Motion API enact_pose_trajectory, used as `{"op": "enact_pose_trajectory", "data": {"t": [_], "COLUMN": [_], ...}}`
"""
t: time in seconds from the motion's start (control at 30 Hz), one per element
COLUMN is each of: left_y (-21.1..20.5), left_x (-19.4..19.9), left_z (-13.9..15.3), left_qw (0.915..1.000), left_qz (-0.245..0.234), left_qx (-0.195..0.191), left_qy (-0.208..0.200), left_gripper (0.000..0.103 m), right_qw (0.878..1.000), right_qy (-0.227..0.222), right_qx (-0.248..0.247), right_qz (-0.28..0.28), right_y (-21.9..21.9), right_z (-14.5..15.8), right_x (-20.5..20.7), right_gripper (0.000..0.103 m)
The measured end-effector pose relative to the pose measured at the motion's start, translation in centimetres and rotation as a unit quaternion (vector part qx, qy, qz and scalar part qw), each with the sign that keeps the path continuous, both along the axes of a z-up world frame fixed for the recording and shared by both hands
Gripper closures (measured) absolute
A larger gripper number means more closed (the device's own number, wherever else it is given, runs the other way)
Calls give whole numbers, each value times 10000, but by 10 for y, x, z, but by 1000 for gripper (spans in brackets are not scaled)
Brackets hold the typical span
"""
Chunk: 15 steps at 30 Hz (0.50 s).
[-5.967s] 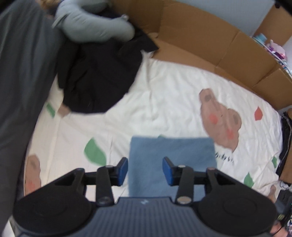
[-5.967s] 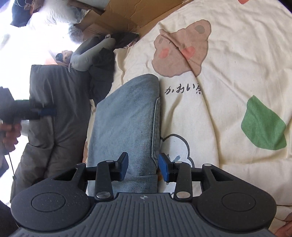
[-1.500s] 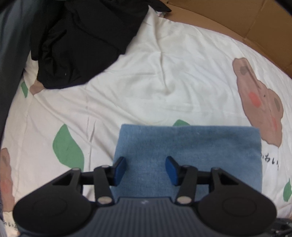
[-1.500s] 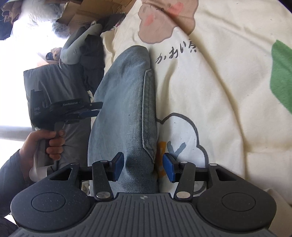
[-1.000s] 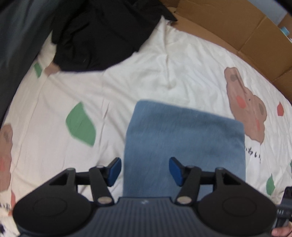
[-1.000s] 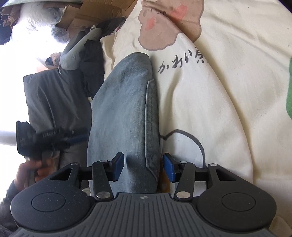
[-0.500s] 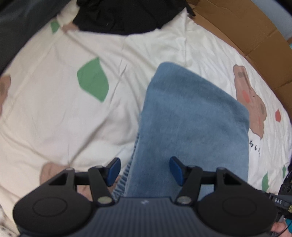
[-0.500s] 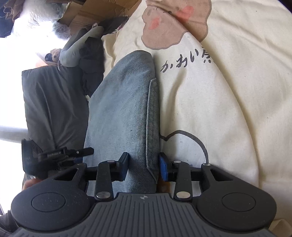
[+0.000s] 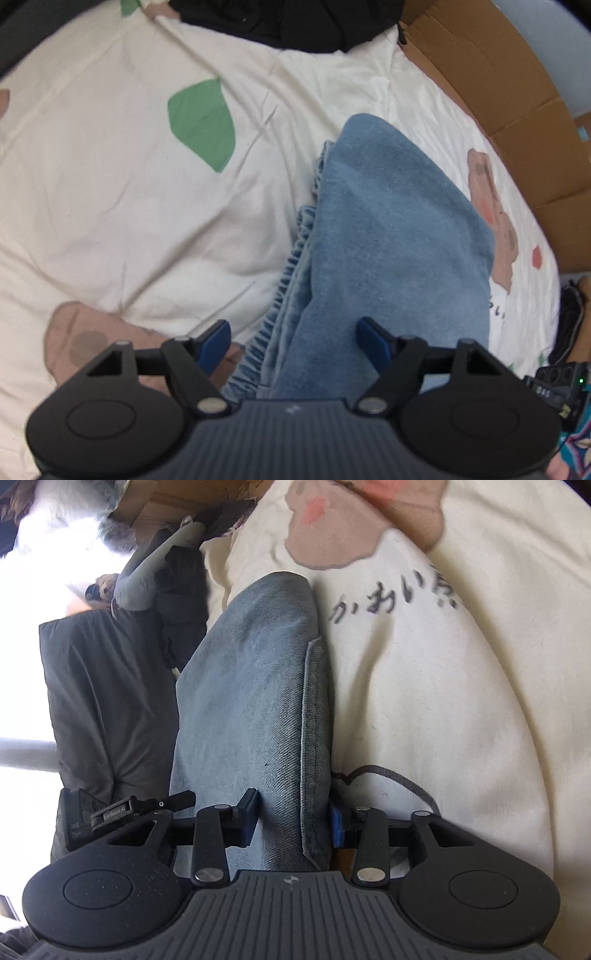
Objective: Fold clothes
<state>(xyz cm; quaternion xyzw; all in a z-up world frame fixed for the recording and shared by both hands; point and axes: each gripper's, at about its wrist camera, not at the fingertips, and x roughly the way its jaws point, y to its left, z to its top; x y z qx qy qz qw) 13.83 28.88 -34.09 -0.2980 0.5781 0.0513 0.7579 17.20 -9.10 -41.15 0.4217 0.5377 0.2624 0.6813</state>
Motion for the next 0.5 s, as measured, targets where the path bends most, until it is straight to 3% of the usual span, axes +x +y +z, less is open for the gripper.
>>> {"op": "enact_pose_trajectory", "data": {"t": [0.07, 0.13, 0.5], "left_y": [-1, -3, -22], "left_x": [1, 2, 8], "left_z": [0, 1, -2], "left_qw": [10000, 10000, 9996], "left_qz": [-47, -69, -46], "left_qx": [-75, -40, -265], "left_qy": [-29, -19, -96], "left_gripper": [36, 37, 37], "right_qw": [9997, 9994, 9960], "right_qy": [-191, -321, -705], "right_qx": [-70, -118, -522], "right_qz": [94, 102, 147], "right_y": [2, 2, -11], "right_z": [9, 18, 60], "right_x": [0, 0, 5], "right_gripper": [77, 81, 84]}}
